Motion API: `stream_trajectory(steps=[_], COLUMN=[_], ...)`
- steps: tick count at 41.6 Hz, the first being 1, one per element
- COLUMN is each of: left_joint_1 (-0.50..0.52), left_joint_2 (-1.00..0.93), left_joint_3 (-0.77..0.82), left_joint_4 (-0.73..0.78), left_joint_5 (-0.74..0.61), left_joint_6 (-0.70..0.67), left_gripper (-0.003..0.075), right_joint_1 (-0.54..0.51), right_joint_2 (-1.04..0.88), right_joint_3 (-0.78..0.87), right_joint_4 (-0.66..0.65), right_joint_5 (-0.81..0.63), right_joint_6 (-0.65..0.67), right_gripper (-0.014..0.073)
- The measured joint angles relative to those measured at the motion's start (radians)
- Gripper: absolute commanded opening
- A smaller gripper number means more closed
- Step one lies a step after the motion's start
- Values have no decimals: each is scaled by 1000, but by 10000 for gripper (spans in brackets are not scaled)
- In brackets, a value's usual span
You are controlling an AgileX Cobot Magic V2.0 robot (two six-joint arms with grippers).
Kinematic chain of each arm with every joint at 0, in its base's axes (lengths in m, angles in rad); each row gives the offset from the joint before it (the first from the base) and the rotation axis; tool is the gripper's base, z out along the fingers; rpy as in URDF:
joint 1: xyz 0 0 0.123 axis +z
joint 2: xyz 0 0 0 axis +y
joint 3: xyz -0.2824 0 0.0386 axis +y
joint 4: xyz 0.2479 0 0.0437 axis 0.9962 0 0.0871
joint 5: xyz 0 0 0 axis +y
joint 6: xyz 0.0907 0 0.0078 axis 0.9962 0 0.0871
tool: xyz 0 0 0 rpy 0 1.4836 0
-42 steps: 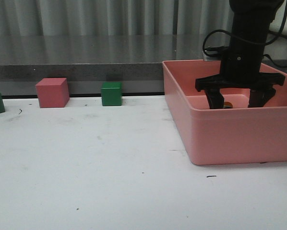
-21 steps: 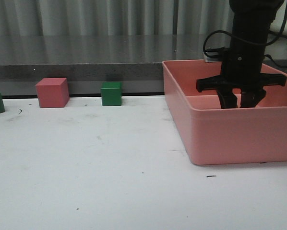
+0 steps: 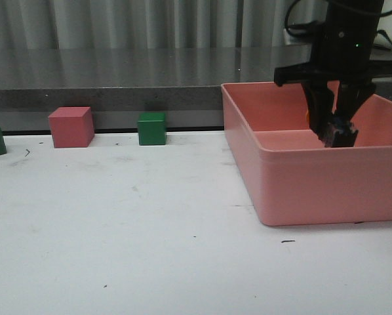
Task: Place and stand button with both arms
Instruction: 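Close the right gripper on the button and lift it out, then carry the button away from the bin and lower it onto the table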
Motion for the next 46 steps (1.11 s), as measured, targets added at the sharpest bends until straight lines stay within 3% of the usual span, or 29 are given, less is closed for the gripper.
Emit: stream_trajectory(steps=[11,25,34,46], left_joint_1=[0,0,0,0], left_joint_2=[0,0,0,0], left_joint_3=[0,0,0,0], left_joint_4=[0,0,0,0], left_joint_5=[0,0,0,0], left_joint_6=[0,0,0,0], left_gripper=[564,564,564,564], right_joint_1=[129,362,474,546], right_joint_2=[-144,-185,-97,101], right_joint_3=[0,0,-51,-198], right_joint_4=[0,61,87,92], right_joint_5=[15,-5,-27,-27], right_joint_6=[-87,-84,50,257], right_gripper=[245,245,245,245])
